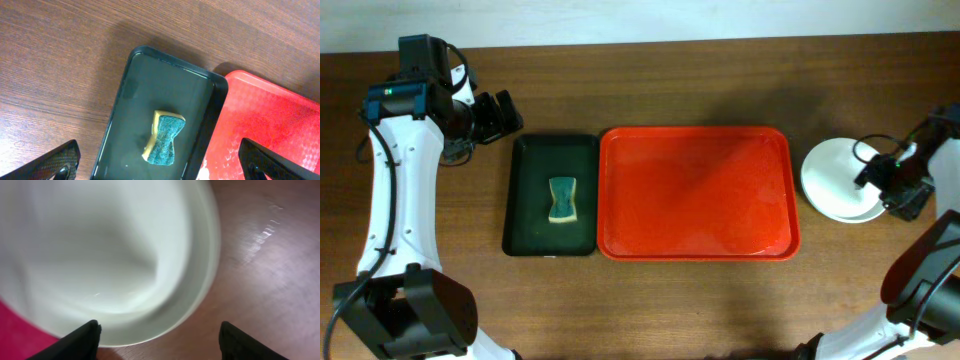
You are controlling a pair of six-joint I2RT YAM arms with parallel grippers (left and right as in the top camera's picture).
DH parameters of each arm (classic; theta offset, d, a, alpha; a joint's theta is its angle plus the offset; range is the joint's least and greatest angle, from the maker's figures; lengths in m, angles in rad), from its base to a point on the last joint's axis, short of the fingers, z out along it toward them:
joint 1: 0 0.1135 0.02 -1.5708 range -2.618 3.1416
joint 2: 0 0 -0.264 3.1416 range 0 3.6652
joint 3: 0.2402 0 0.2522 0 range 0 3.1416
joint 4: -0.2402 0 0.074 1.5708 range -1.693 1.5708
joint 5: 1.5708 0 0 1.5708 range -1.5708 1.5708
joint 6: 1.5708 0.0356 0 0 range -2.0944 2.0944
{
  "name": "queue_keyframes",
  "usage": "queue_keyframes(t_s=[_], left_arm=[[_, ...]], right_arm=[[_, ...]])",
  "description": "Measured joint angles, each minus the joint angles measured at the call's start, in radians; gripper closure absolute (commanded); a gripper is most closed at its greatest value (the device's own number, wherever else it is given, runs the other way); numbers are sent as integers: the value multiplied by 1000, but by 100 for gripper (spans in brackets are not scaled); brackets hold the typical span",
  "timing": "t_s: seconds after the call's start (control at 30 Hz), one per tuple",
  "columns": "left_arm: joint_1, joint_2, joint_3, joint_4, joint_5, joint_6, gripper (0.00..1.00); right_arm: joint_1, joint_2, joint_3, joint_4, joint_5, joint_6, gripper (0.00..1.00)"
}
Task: Clean dirty plates on tray and stack at the side
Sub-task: 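Release the white plate and lift the right gripper off the stack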
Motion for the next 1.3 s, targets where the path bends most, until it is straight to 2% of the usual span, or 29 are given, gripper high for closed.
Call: queue_keyframes(t_s=[0.23,0.3,0.53,0.57,0.6,0.63,0.67,1.3], left_arm=[[0,0,0,0,0,0,1],[0,0,0,0,0,0,1],[0,0,0,0,0,0,1],[0,0,0,0,0,0,1],[0,0,0,0,0,0,1],[0,0,0,0,0,0,1],[0,0,0,0,0,0,1],[0,0,0,0,0,0,1]], right_arm=[[221,0,0,24,-13,-108,54],[300,0,0,31,-15,-142,67],[540,0,0,50,-21,-240,68],[560,0,0,50,-22,-244,60],[578,0,0,50,-22,-247,47],[587,0,0,50,-21,-254,17],[593,0,0,50,-22,-251,1],[599,0,0,50,-22,-262,1]])
